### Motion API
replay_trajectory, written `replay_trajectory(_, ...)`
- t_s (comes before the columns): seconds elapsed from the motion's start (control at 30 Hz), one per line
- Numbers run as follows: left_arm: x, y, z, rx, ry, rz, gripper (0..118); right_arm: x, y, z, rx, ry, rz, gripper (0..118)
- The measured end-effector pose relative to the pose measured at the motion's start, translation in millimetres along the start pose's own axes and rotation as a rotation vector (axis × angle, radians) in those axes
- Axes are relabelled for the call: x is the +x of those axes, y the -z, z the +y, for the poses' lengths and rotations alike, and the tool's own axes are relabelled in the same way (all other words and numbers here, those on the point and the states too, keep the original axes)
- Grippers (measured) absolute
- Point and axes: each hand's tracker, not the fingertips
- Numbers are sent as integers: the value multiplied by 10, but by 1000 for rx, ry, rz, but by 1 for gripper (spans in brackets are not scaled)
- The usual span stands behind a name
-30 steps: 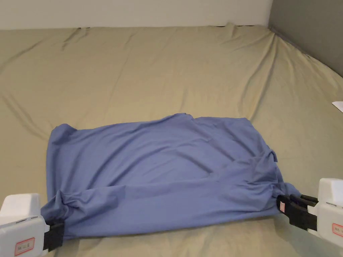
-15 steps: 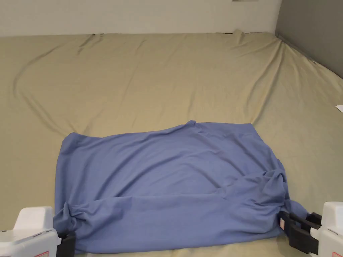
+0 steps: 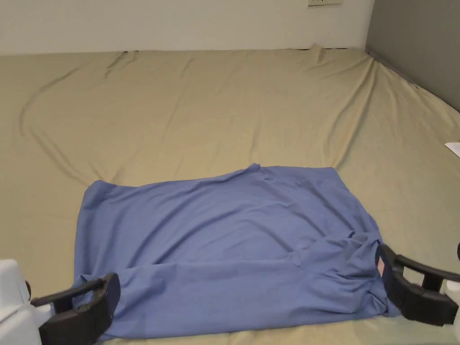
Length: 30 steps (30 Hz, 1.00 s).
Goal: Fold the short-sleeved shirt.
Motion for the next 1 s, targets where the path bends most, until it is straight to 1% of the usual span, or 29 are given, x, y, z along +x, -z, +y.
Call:
replay_trajectory(0.03, 47, -41, 52, 45, 24, -5, 110, -41, -28, 79, 44, 3, 5, 110)
replay_trajectory(0.07, 93, -83, 101, 96, 33, -11, 106, -91, -53, 163, 70, -5, 19, 110)
replay_trajectory(0.1, 141, -96, 147, 124, 35, -17, 94, -149, -84, 234, 106, -12, 26, 109)
replay_trajectory(0.13, 164, -99, 183, 141, 26, -21, 76, -188, -100, 293, 132, -29, 36, 104)
replay_trajectory(0.17, 170, -83, 215, 141, -20, -32, 40, -242, -128, 329, 165, -66, 61, 88)
replay_trajectory(0.2, 171, -25, 248, 120, -77, -32, 1, -304, -151, 351, 200, -108, 77, 48)
replay_trajectory(0.23, 165, 38, 270, 113, -107, -3, 0, -364, -150, 369, 196, -135, 71, 3)
replay_trajectory(0.27, 146, 92, 276, 118, -141, 8, 0, -411, -112, 372, 186, -150, 72, 2)
replay_trajectory(0.3, 199, 135, 308, 70, -55, 31, 0, -527, -108, 390, 212, -187, 13, 2)
replay_trajectory(0.33, 266, 167, 302, 106, 32, 92, 0, -594, -84, 417, 190, -199, 5, 2)
replay_trajectory(0.37, 333, 230, 312, 152, 91, 137, 0, -633, -47, 441, 181, -193, 35, 2)
replay_trajectory(0.4, 344, 293, 341, 154, 114, 168, 0, -594, -2, 411, 181, -181, 65, 2)
replay_trajectory(0.47, 291, 432, 447, 75, 153, 167, 0, -652, 59, 452, 164, -149, 79, 2)
replay_trajectory(0.5, 255, 515, 497, 65, 119, 146, 0, -683, 88, 466, 165, -150, 79, 2)
replay_trajectory(0.57, 102, 673, 586, 63, 23, 103, 0, -618, 141, 432, 165, -148, 81, 2)
replay_trajectory(0.6, 9, 782, 649, 35, -23, 103, 0, -622, 191, 455, 157, -144, 85, 2)
replay_trajectory(0.63, -61, 885, 721, 26, -39, 113, 0, -622, 235, 469, 154, -141, 87, 2)
replay_trajectory(0.67, -132, 1000, 792, 15, -25, 137, 0, -558, 282, 437, 150, -134, 87, 2)
replay_trajectory(0.73, -228, 1227, 907, 15, 47, 201, 0, -542, 418, 464, 139, -131, 81, 2)
replay_trajectory(0.8, -367, 1538, 1080, -30, 50, 190, 2, -479, 583, 468, 117, -114, 85, 2)
replay_trajectory(0.83, -442, 1693, 1147, -81, 44, 175, 20, -458, 667, 482, 105, -98, 94, 2)
replay_trajectory(0.87, -522, 1889, 1213, -141, 50, 134, 51, -445, 761, 499, 96, -81, 97, 2)
replay_trajectory(0.9, -600, 2122, 1273, -225, 61, 101, 99, -438, 856, 516, 91, -72, 99, 2)
replay_trajectory(0.93, -630, 2336, 1292, -304, 76, 106, 118, -417, 934, 505, 88, -70, 101, 2)
replay_trajectory(0.97, -663, 2485, 1324, -311, 104, 107, 113, -420, 1010, 513, 87, -69, 101, 2)
replay_trajectory(1.0, -694, 2661, 1345, -365, 148, 119, 105, -428, 1088, 521, 86, -76, 101, 2)
